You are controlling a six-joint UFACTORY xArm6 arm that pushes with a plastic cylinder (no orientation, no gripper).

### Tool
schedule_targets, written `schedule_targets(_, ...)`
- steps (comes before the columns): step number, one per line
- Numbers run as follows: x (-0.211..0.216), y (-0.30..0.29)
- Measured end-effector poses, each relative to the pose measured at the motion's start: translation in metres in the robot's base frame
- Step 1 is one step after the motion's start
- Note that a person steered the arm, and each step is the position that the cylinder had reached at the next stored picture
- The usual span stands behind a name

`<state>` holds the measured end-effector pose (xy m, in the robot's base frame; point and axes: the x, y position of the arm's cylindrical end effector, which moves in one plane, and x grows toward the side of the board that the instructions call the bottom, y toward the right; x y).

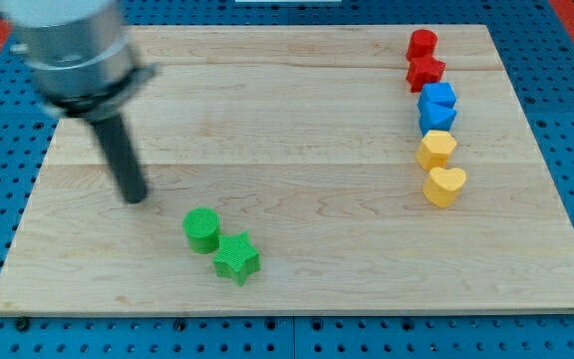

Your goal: Push the green blocks to the bottom of the yellow heart

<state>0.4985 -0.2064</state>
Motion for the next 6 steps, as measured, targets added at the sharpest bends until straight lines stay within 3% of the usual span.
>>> schedule_targets(1, 0.064, -0.005)
schedule_targets(2, 0.077, 0.056)
schedule_targets(4, 0.077, 0.203)
schedule_targets(6, 0.055, 0.274)
